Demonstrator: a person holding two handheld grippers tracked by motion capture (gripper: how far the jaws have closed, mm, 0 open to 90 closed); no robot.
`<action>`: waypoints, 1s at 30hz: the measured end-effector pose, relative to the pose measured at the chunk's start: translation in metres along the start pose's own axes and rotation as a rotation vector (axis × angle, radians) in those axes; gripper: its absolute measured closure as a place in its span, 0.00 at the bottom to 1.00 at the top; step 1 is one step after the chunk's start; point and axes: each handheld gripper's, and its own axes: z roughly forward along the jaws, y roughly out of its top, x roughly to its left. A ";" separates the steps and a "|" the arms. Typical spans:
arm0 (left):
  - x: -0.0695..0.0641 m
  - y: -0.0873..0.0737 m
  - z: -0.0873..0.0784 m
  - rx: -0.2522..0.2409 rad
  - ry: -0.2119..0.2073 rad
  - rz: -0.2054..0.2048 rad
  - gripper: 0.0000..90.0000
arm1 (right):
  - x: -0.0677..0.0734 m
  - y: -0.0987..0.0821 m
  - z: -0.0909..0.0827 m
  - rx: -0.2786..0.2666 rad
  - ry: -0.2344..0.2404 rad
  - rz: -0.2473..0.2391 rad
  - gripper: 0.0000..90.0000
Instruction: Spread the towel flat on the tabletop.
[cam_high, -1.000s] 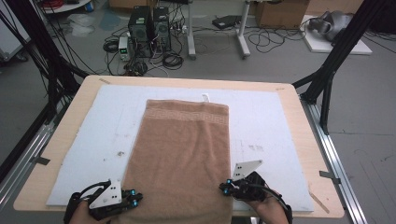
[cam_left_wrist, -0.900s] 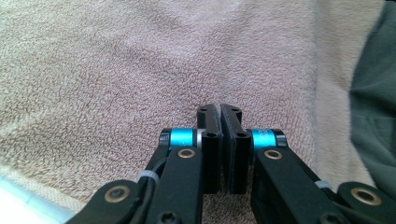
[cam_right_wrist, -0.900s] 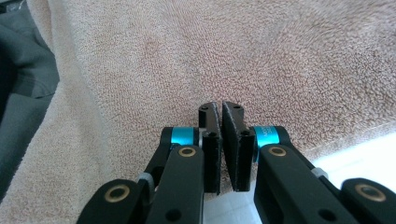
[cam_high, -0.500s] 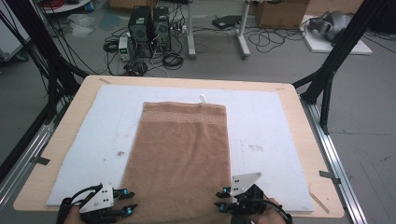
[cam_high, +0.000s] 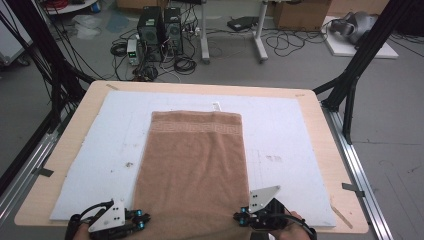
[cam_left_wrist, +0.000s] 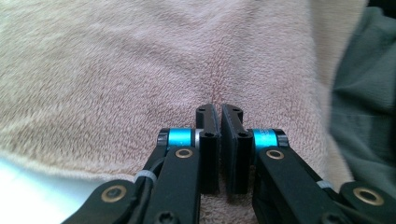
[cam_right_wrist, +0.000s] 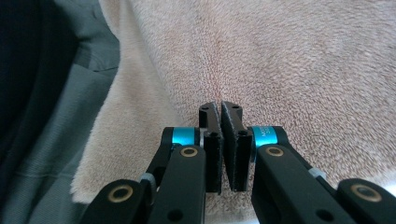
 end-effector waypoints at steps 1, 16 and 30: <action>-0.001 0.001 0.000 -0.006 -0.011 -0.005 0.94 | 0.001 -0.001 -0.003 0.004 0.005 -0.003 0.97; 0.008 -0.017 -0.016 -0.001 0.060 -0.060 0.84 | 0.004 -0.009 0.001 0.008 0.000 0.022 0.86; 0.042 0.002 -0.023 -0.062 0.121 -0.158 0.66 | -0.027 0.006 -0.026 -0.129 -0.144 0.166 0.59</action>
